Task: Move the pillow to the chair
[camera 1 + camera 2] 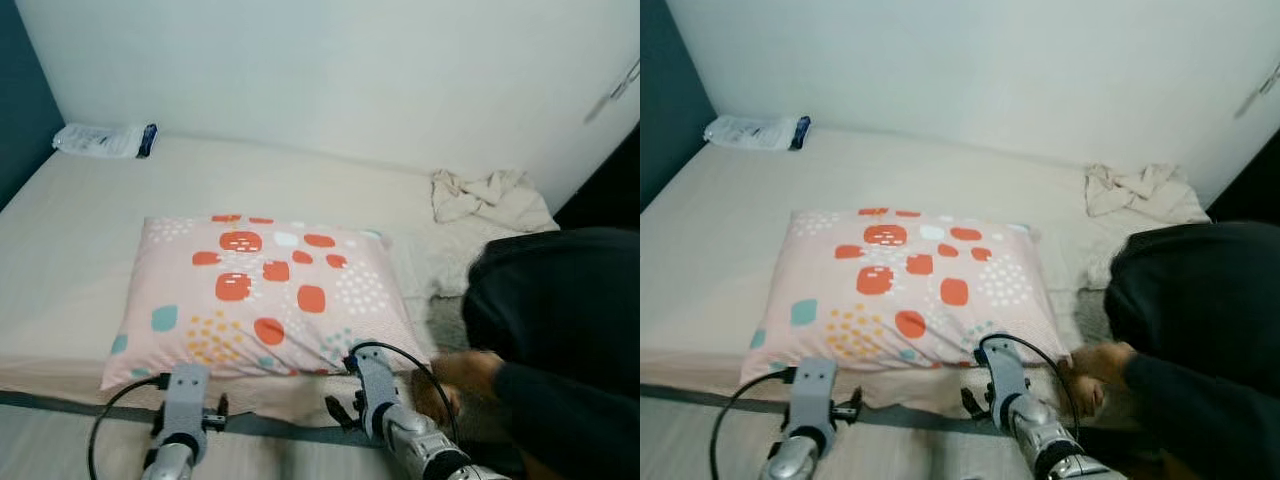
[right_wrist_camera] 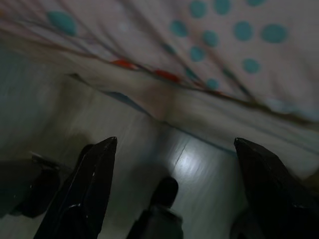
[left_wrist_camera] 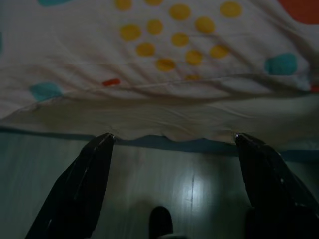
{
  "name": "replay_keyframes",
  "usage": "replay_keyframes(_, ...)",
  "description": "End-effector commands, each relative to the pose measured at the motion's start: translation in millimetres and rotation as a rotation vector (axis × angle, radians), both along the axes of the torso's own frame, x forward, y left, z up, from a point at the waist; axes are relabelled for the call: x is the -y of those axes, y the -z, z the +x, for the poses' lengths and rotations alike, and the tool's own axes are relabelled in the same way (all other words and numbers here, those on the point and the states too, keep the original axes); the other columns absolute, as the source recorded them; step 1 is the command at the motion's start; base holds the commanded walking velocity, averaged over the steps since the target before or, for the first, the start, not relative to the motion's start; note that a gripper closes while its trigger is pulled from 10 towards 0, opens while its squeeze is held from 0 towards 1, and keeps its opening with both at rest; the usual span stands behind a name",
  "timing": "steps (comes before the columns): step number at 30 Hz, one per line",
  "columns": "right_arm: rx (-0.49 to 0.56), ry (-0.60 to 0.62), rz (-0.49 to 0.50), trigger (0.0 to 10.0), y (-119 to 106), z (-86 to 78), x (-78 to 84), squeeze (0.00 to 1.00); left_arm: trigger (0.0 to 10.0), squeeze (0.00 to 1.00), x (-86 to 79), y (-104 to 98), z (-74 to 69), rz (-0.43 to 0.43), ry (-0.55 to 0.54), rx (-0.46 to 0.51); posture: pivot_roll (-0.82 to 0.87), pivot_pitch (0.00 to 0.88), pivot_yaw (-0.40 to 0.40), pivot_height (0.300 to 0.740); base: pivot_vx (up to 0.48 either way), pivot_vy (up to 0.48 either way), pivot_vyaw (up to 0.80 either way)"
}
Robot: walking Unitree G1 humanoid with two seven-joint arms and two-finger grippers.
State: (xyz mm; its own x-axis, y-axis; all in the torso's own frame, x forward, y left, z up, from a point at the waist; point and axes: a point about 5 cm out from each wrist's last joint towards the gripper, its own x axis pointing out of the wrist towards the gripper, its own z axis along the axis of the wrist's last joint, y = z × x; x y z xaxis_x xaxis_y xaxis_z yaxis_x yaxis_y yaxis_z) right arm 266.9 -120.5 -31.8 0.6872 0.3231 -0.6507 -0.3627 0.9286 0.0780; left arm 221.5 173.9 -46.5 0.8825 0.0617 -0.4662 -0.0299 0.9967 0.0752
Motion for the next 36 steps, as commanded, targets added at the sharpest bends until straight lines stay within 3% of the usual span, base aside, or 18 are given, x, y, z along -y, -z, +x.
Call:
replay_keyframes(1, -0.025, 0.025, -0.002, 10.0, 4.4, -4.7, 6.0, 0.0, 10.0, 0.0, 3.2, 3.8, -3.7, -0.013, -0.006, -0.026, 0.07, 0.101, -0.133, 0.74, 0.0, 0.0, 0.0)
replay_keyframes(8, -0.004, 0.052, 0.016, 10.0, -1.7, 3.1, 6.5, 0.0, 10.0, 0.0, -0.6, 3.2, -4.4, -0.019, -0.035, -0.016, 0.07, 0.102, -0.13, 0.74, 0.0, 0.0, 0.0)
replay_keyframes(13, 0.039, 0.106, 0.088, 10.0, -13.6, 16.5, 4.0, 0.0, 10.0, 0.0, -7.5, -2.5, 0.7, 0.0, -0.061, 0.025, 0.07, 0.102, -0.127, 0.74, 0.0, 0.0, 0.0)
replay_keyframes(19, 0.106, 0.307, 0.338, 10.0, -40.0, 43.3, 10.5, 0.0, 10.0, 0.0, -39.0, -23.5, 15.3, 0.077, -0.124, 0.148, 0.07, 0.101, -0.111, 0.74, 0.0, 0.0, 0.0)
replay_keyframes(20, 0.106, 0.307, 0.338, 10.0, -40.0, 43.3, 10.5, 0.0, 10.0, 0.0, -39.0, -23.5, 15.3, 0.077, -0.124, 0.148, 0.07, 0.101, -0.111, 0.74, 0.0, 0.0, 0.0)
replay_keyframes(21, 0.106, 0.381, 0.411, 10.0, -44.5, 47.9, 14.6, 0.0, 10.0, 0.0, -48.6, -29.1, 17.9, 0.087, -0.138, 0.176, 0.07, 0.103, -0.099, 0.74, 0.0, 0.0, 0.0)
replay_keyframes(24, 0.109, 0.419, 0.452, 10.0, -47.1, 50.4, 17.1, 0.0, 10.0, 0.0, -54.0, -32.2, 19.2, 0.088, -0.147, 0.191, 0.07, 0.105, -0.094, 0.74, 0.0, 0.0, 0.0)
replay_keyframes(26, 0.119, 0.481, 0.528, 10.0, -53.2, 55.9, 20.9, 0.0, 10.0, 0.0, -63.3, -38.3, 22.1, 0.057, -0.157, 0.222, 0.07, 0.112, -0.081, 0.74, 0.0, 0.0, 0.0)
replay_keyframes(31, 0.153, 0.482, 0.596, 10.0, -67.0, 67.0, 18.8, 0.0, 10.0, 0.0, -71.7, -49.9, 28.1, -0.021, -0.141, 0.295, 0.06, 0.117, -0.072, 0.725, 0.0, 0.0, 0.0)
replay_keyframes(36, 0.177, 0.471, 0.62, 10.0, -72.6, 70.8, 20.5, 0.0, 10.0, 0.0, -72.2, -49.9, 27.9, -0.023, -0.132, 0.294, 0.05, 0.108, -0.07, 0.705, 0.0, 0.0, 0.0)
